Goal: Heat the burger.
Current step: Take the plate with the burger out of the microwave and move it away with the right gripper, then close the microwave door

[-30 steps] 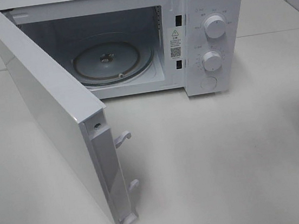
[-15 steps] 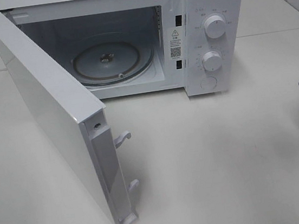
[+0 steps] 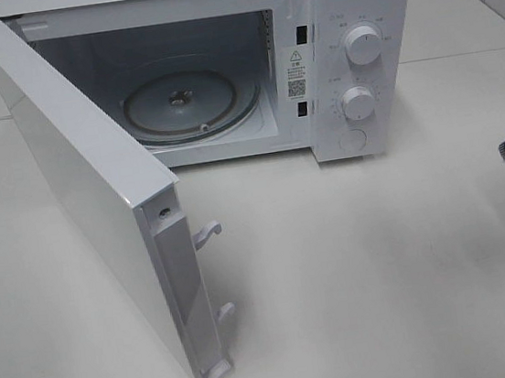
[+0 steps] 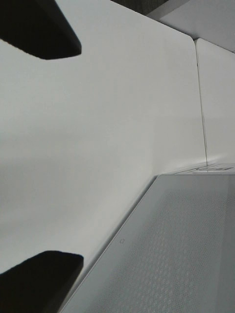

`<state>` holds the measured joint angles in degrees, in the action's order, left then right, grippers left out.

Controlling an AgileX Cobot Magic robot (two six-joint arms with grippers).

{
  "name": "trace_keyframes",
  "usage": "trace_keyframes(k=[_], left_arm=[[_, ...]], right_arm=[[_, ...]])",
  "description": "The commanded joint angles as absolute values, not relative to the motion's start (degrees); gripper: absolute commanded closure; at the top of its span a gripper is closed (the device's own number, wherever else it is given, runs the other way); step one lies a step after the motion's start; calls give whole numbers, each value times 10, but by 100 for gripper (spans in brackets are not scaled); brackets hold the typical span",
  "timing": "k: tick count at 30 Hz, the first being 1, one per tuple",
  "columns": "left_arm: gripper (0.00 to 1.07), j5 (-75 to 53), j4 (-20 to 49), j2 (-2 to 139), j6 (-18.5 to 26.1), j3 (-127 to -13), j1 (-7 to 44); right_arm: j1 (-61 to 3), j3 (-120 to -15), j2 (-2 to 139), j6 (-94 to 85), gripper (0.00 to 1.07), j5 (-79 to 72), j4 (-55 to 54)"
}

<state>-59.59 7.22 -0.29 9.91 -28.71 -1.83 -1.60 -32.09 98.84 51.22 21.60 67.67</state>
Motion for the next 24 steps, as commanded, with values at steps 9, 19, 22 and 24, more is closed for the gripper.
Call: trace_keyframes(k=[9, 19, 22, 24], left_arm=[[6, -593, 73, -14, 97, -285, -19], [6, -593, 73, -14, 97, -285, -19], [6, -593, 73, -14, 97, -285, -19], [6, -593, 73, -14, 97, -285, -19]], right_arm=[[-13, -325, 984, 535, 29, 230, 633], [-13, -340, 915, 431, 30, 235, 504], [-13, -340, 882, 351, 32, 240, 426], [-13, -340, 859, 295, 32, 249, 368]])
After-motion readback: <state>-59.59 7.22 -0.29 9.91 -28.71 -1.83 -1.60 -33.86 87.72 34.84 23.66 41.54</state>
